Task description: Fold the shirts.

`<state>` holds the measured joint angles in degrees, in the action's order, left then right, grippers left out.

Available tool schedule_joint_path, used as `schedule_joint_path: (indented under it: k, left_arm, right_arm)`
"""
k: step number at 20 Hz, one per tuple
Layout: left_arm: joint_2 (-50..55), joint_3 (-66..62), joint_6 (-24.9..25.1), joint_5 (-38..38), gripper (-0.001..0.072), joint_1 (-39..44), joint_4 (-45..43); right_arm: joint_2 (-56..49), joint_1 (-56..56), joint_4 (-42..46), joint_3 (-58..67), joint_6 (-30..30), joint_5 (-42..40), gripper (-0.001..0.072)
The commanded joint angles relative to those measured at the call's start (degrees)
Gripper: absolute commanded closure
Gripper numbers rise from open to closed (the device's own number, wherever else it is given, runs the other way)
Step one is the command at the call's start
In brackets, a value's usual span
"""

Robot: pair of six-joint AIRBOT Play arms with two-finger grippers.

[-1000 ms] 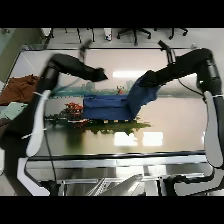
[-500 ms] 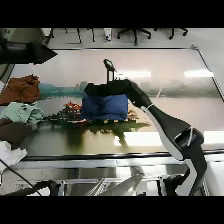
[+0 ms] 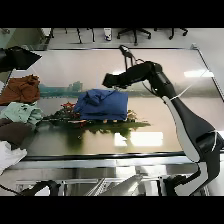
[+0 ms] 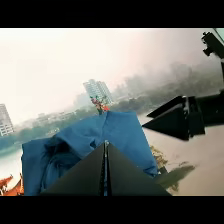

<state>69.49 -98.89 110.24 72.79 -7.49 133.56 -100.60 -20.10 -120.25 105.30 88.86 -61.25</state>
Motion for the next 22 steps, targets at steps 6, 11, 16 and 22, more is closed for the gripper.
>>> schedule_joint_path:
  k: [6,11,16,22]
  left_arm:
    - [-0.68,0.42,0.35,-0.63,0.0686,0.17,-0.07]
    - [-0.68,0.42,0.35,-0.07,0.0686,0.17,-0.11]
    - [-0.68,0.42,0.35,0.37,0.0686,0.17,-0.09]
    - [-0.68,0.42,0.35,0.39,0.0686,0.17,-0.07]
  right_arm:
    - [-10.97,8.66,-1.11,-1.66,-4.90,-10.08,0.0008]
    - [-13.75,9.44,-1.33,-1.64,-5.14,-8.81,0.0008]
    - [-16.46,9.16,-4.48,-1.70,-6.19,-10.91,0.0008]
    - [-20.00,9.03,-13.29,-1.70,-1.51,-10.88,0.0016]
